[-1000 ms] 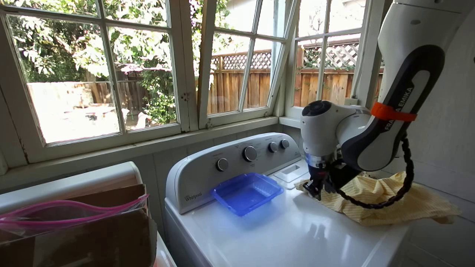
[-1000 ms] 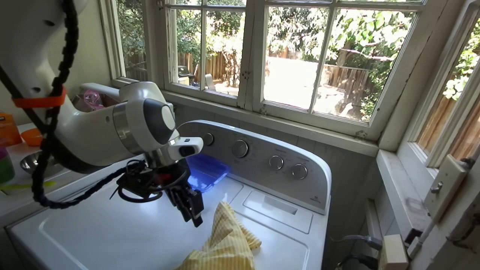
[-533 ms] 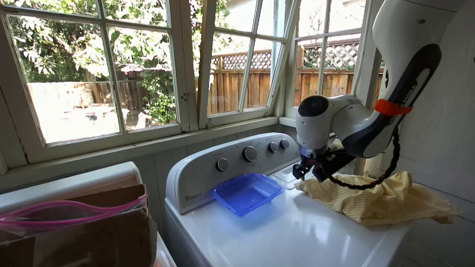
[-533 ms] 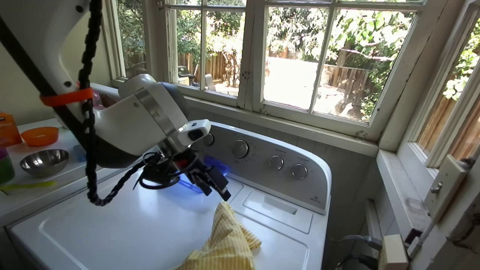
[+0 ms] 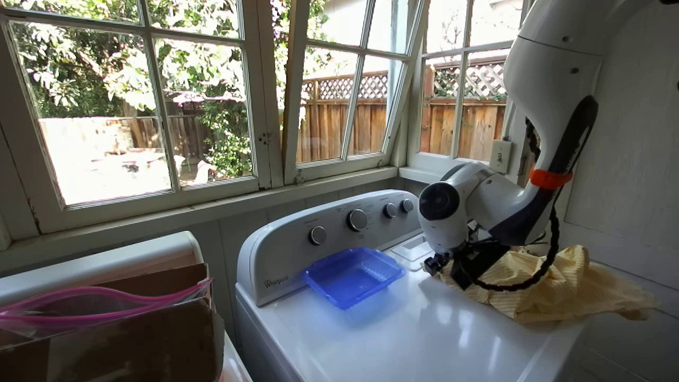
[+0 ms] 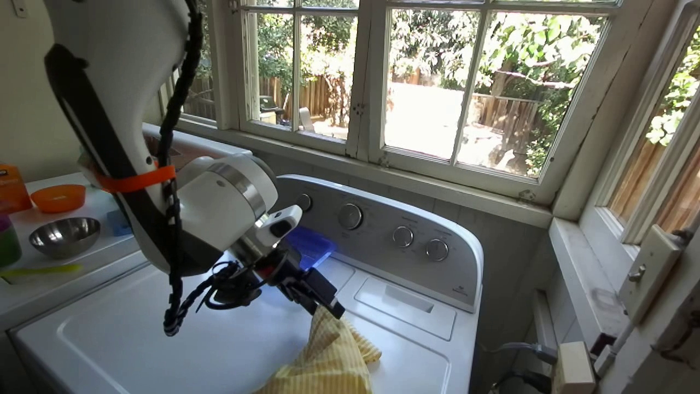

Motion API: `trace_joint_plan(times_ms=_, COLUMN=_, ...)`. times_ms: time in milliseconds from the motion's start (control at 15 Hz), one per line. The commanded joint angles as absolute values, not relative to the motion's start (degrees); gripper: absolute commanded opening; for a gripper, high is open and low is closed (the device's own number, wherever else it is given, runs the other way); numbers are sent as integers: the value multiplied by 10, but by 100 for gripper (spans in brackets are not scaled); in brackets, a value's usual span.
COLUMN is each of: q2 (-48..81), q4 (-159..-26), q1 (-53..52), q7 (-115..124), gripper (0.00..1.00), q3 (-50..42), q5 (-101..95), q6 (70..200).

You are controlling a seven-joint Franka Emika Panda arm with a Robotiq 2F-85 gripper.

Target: Fold the yellow towel from left to right then move it to the left.

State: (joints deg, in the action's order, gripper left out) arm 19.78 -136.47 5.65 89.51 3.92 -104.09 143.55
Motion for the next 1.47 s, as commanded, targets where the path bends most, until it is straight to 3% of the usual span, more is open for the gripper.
trace_joint_plan(times_ms=0, q2=248, q4=-1347, q1=43, q7=936, gripper=100, q3=34, q5=-1074, q6=1392)
trace_joint_plan(times_ms=67, q2=257, q4=-1345, q1=43, q7=936, gripper=100, q3=35, q5=-1074, q6=1383)
trace_joint_plan(times_ms=133, q2=266, q4=-1343, q1=44, q7=934, gripper=78, q3=36, q5=-1071, q6=1376)
trace_joint_plan(times_ms=267, q2=278, q4=-1341, q1=46, q7=926, gripper=68, q3=37, q5=-1061, q6=1368)
trace_joint_plan(times_ms=800, q2=280, q4=-1344, q1=61, q7=860, gripper=4, q3=41, q5=-975, q6=1398)
trace_joint_plan(times_ms=933, q2=272, q4=-1352, q1=65, q7=810, gripper=0, q3=42, q5=-924, q6=1419)
trace_joint_plan(times_ms=1400, q2=160, q4=-1448, q1=73, q7=547, gripper=2, q3=48, q5=-725, q6=1561)
